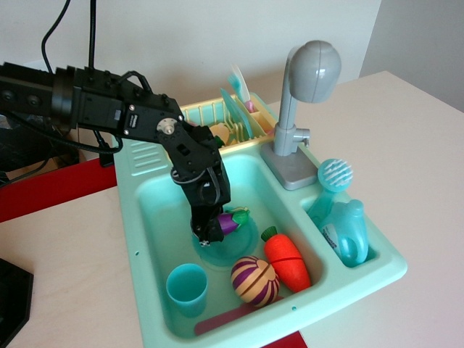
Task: Put eggplant on plate
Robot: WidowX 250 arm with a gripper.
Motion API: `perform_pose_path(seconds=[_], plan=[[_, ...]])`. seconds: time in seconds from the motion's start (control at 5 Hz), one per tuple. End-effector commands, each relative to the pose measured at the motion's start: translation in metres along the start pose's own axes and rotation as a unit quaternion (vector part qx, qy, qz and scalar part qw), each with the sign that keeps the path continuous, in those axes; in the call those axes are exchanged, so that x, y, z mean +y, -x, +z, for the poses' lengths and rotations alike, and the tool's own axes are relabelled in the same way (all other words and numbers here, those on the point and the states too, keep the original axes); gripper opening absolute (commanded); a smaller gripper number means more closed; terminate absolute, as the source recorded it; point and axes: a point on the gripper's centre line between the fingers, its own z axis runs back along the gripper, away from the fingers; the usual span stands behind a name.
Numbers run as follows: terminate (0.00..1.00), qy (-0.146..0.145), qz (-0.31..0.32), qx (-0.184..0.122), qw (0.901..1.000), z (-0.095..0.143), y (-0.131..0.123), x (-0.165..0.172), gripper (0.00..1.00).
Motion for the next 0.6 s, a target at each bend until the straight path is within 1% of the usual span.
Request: perform_pose_path(seconds=[0.0,0.2,0.4], plan=[[0.00,0.002,0.021,-0.028,0.9994,0.012,-0.005,-0.002,1.00],[0.00,0.007,0.036,-0.042,0.9985,0.025,0.000,0.002,1.00],[0.00,-0.006,0.038,-0.060,0.9974,0.048,0.008,0.008,1.00]])
